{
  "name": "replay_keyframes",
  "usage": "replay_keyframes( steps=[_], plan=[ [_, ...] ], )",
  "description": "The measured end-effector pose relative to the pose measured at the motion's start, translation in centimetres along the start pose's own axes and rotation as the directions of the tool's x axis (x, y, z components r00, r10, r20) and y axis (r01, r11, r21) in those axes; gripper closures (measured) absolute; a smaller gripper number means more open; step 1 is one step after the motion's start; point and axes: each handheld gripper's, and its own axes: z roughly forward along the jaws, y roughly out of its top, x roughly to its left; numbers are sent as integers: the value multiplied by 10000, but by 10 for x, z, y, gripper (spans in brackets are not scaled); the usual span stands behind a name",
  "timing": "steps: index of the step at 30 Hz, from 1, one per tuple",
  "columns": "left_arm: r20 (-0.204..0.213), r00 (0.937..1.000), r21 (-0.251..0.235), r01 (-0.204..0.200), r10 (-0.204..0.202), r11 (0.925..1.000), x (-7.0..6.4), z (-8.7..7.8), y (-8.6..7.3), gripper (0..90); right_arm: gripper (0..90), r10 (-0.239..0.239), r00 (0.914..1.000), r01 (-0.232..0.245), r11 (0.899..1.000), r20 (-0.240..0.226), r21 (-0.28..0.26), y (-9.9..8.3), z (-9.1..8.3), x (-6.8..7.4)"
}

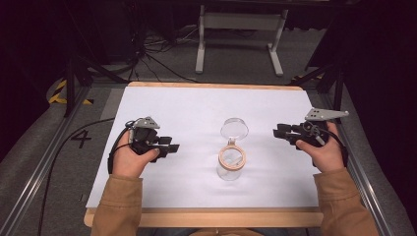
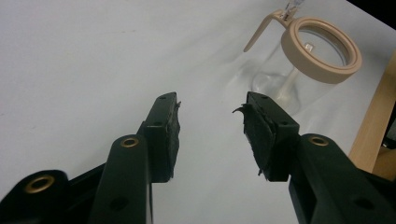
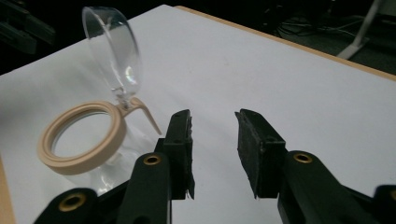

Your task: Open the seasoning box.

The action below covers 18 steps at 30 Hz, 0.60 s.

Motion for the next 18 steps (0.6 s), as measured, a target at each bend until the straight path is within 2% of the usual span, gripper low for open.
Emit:
replay_keyframes(
  steps=[8,11,15,18],
  plan=[
    [-327,9994,-83,99,-101,9999,12,7,-3,543,584,492,9968,-507,9985,624,221,-13,-6,-20],
    [-397,9989,-124,251,-256,9996,17,10,-5,531,568,489,9948,-534,9974,891,487,-21,-4,-28],
    [-454,9987,-105,244,-248,9996,24,14,-8,517,524,546,9913,-655,9939,1196,889,-32,2,-39],
    [-443,9976,-43,527,-529,9986,28,20,-11,501,492,544,9878,-721,9903,1456,1187,-40,8,-45]
  ],
)
